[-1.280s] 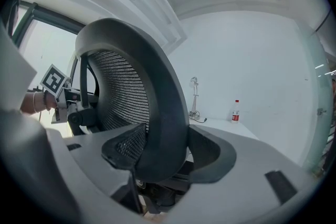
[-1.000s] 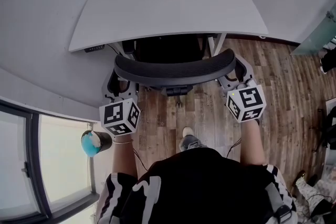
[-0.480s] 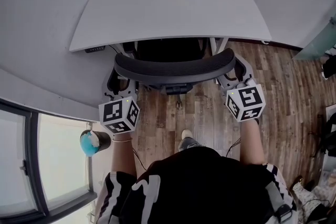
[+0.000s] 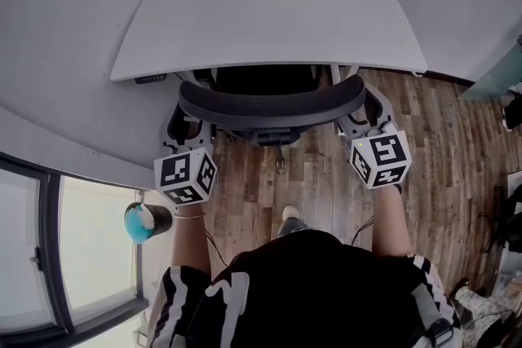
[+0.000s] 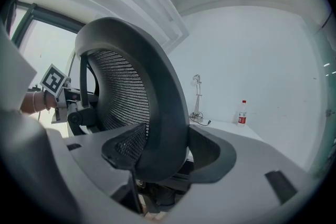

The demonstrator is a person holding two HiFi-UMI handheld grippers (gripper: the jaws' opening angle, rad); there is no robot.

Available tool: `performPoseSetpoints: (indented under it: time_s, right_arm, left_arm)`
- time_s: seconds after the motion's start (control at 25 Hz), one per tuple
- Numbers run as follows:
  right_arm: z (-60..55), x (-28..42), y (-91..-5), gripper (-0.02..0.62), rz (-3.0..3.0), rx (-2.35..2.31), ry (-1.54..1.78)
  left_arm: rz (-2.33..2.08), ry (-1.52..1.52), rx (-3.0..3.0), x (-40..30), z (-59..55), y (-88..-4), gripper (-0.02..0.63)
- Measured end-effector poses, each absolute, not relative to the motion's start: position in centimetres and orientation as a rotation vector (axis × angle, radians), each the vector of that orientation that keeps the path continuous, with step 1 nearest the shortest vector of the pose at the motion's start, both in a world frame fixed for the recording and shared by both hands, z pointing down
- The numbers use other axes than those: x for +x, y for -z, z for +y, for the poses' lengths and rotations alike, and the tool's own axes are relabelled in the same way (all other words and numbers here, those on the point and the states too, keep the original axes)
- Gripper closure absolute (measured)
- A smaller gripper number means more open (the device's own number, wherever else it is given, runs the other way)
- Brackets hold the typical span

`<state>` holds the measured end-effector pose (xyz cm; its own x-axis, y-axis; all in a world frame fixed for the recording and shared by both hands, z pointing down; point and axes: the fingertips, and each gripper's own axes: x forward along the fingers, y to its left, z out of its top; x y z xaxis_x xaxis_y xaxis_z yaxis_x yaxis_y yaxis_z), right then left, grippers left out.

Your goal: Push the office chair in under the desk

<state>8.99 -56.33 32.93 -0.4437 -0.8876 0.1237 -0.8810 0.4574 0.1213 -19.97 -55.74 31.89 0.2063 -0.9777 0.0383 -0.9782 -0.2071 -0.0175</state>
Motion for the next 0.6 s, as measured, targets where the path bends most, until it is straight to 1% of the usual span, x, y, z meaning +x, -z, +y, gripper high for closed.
performPoseSetpoints:
  time_s: [0.6]
  right_arm:
    - [-58.7, 8.3, -32.9, 0.339, -2.549, 1.527, 0.069]
  left_arm:
    - [-1.994, -0.058, 2.408, -20.7, -57.7, -32.0, 0.360]
